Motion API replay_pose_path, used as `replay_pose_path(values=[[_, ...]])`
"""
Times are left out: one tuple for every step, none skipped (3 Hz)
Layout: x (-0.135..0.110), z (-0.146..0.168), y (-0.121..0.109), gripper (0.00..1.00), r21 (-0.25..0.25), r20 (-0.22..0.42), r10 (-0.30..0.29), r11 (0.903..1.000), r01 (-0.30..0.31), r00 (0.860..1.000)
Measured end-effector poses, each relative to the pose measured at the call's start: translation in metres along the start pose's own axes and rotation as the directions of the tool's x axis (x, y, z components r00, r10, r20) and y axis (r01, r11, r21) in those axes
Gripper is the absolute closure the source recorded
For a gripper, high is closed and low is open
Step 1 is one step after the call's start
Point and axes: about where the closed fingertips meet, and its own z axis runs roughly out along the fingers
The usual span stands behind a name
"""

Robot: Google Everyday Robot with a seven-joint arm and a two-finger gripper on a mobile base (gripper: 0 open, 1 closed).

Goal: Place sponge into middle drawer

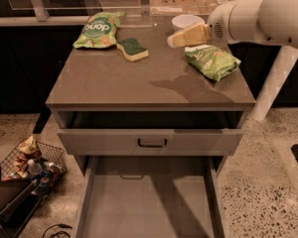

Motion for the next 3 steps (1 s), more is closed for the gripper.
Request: replay_pose_path(values=[[-0.017, 0.0, -0.013, 0.0, 0.053, 0.07, 0.022, 0.9982, -0.026, 0.997], [-0.018, 0.0, -0.013, 0.0, 0.053, 0.07, 0.02, 0.9983, -0.023, 0.997], [-0.014, 0.035, -0.007, 0.0, 0.022, 0.101, 0.036, 0.999, -0.038, 0.994]])
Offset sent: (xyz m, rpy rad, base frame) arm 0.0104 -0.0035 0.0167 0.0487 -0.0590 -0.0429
